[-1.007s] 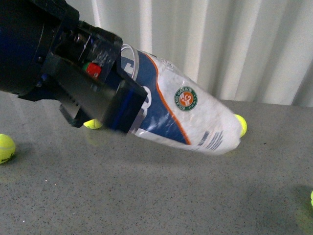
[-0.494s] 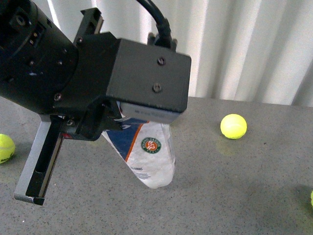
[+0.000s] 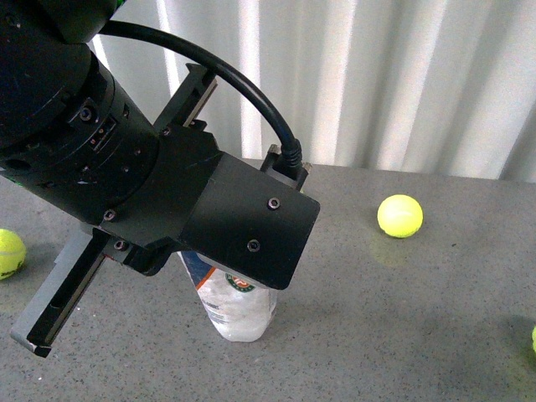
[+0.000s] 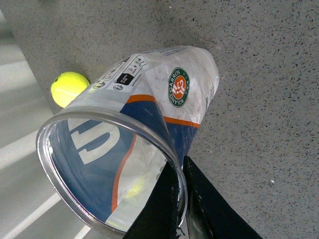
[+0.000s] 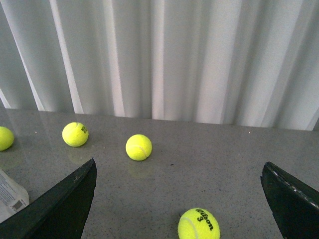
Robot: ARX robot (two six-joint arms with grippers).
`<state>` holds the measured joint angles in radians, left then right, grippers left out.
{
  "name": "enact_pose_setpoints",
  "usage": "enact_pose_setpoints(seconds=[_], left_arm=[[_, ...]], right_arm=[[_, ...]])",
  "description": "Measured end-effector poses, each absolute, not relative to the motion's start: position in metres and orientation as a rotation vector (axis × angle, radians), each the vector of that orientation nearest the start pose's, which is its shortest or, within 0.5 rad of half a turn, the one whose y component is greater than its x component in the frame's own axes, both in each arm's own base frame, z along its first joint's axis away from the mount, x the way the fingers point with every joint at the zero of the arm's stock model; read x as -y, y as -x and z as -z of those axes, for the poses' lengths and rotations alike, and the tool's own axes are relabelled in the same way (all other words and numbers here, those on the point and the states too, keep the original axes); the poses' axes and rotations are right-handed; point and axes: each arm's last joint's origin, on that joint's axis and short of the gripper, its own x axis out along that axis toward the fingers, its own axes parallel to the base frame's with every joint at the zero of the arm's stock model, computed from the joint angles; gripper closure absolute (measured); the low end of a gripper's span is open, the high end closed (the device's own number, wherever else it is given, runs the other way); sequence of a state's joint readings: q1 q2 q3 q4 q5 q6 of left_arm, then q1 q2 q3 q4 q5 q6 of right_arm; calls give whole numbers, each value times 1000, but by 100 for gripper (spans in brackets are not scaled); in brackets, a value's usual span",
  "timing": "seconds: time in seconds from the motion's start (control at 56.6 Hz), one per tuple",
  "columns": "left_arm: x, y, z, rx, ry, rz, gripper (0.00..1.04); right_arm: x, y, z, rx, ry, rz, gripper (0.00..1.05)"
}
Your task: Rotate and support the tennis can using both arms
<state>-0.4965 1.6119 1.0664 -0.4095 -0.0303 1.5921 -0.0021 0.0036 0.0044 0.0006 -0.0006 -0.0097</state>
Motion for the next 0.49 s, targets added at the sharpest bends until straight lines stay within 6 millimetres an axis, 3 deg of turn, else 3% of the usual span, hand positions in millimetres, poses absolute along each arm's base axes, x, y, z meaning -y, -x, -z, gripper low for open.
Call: enact_pose_setpoints(seconds=[0.283,0.424,0.494], left_arm=[[162,-286,-213,-362,-1708,1142,101],[169,-287,-215,-310,-1697,1138,80],[172,-287,-216,-298,-1689,1141,62]], right_arm=[[0,-98,-165,1,10,2,7],[0,-98,-165,1,10,2,7],[0,-98,-165,1,10,2,7]])
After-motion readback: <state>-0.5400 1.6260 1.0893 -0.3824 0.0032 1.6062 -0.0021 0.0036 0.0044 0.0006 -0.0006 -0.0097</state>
